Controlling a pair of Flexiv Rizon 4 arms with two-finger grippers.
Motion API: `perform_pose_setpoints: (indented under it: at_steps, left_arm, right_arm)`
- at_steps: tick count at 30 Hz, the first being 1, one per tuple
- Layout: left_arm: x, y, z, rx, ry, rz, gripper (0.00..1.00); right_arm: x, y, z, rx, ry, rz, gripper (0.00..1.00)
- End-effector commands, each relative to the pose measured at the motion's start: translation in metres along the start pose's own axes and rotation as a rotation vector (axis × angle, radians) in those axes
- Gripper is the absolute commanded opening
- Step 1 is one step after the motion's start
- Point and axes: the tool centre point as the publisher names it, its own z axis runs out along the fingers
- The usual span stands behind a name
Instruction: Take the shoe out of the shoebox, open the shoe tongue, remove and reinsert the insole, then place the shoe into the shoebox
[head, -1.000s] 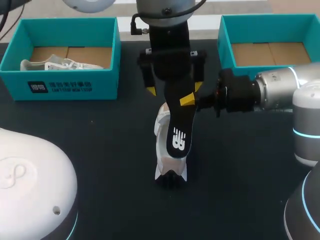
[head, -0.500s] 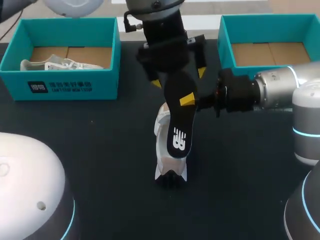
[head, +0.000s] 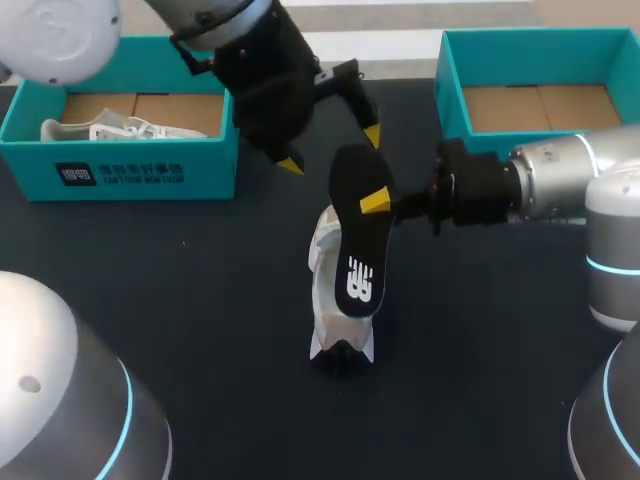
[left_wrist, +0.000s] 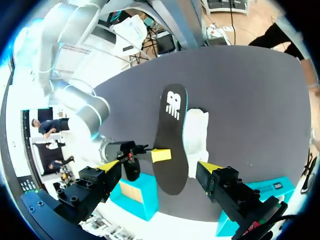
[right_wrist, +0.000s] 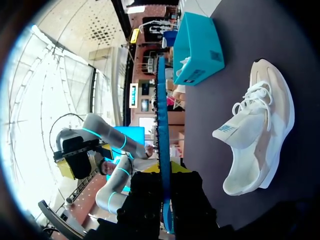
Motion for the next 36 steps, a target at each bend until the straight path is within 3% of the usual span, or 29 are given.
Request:
perform_pose_setpoints:
  at_steps: [1, 10, 36]
  left_arm:
    - [0.028, -0.007, -0.002, -0.009, -0.382, 0.015, 1.00]
    - [0.043, -0.016, 0.001, -0.017, -0.486, 0.023, 1.00]
    - [0.047, -0.016, 0.007, -0.033, -0.479, 0.003, 1.00]
  right_arm:
    - [0.002, 0.000, -0.003, -0.001, -0.004, 0.002, 0.00]
    - [0.003, 0.001, -0.006, 0.000, -0.006, 0.016, 0.00]
    - [-0.002, 0.006, 0.000, -0.029, 0.010, 0.012, 0.00]
